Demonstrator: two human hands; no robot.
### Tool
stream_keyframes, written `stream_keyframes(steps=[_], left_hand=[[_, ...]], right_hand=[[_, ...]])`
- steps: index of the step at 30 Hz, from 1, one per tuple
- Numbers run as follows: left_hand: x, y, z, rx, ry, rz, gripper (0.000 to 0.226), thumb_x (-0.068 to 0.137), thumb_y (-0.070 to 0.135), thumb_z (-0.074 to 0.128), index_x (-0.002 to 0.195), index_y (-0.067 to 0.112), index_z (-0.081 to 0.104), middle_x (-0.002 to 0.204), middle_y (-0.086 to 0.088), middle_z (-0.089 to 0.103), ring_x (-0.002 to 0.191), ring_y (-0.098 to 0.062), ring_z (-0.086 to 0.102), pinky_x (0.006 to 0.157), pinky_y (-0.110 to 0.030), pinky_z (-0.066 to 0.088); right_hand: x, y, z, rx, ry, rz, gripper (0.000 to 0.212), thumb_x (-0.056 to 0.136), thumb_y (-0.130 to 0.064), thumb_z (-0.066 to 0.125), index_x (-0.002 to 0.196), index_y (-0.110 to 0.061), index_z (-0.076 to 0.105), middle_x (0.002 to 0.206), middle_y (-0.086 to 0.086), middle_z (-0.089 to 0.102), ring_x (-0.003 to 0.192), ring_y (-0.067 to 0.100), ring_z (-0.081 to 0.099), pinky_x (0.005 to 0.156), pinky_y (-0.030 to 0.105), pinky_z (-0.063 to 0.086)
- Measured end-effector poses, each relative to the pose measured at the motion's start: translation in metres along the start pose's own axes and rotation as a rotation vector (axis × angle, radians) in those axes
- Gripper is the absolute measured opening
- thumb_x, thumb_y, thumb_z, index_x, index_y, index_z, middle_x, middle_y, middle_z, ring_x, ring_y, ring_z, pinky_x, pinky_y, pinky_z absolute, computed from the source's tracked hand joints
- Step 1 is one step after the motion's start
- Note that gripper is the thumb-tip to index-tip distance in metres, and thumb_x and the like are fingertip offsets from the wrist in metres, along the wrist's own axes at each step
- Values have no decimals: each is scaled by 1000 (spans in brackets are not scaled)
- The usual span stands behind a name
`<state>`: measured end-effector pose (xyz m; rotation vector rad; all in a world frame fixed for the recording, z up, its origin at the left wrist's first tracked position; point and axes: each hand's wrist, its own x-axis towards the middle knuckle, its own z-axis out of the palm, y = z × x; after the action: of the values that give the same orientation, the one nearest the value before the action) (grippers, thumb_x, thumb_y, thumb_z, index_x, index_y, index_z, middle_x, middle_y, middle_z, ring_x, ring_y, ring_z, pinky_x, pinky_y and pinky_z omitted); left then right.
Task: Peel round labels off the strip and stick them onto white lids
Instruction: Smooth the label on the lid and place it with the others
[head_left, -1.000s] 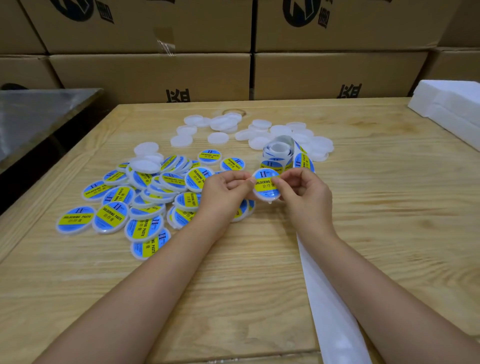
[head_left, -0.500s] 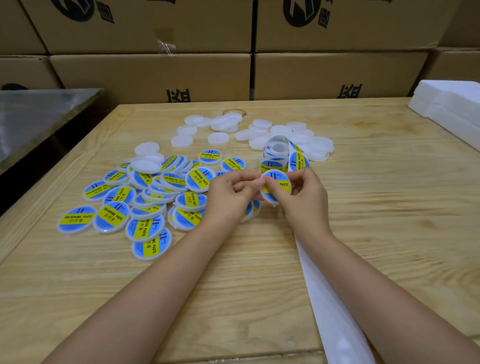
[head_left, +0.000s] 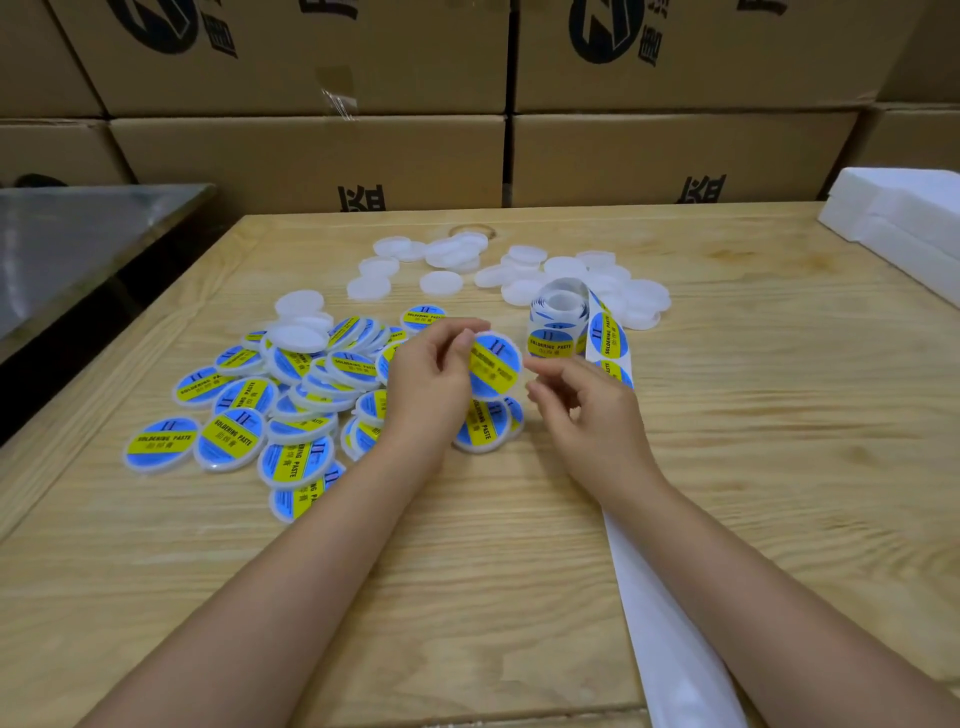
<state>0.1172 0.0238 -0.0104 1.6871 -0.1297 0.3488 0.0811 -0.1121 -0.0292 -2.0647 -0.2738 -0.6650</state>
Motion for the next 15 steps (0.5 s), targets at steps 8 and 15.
stream_keyframes(steps=[8,15], left_hand=[[27,-1,-36,629,191,209,31,96,5,36,116,11,59,106,-7,58,99,-25,52,75,-24,32],[37,-20,-52,1076,65,144,32,94,8,42,119,15,60,114,-10,64,108,-32,54,87,-38,29]], right_hand=[[2,2,0,-35,-20,120,21,88,-7,60,107,-10,69,71,-16,54,67,-9,50,63,4,35],[4,7,3,-52,-70,167,14,88,-10,60,98,-12,70,73,-17,56,67,-8,51,63,4,36]])
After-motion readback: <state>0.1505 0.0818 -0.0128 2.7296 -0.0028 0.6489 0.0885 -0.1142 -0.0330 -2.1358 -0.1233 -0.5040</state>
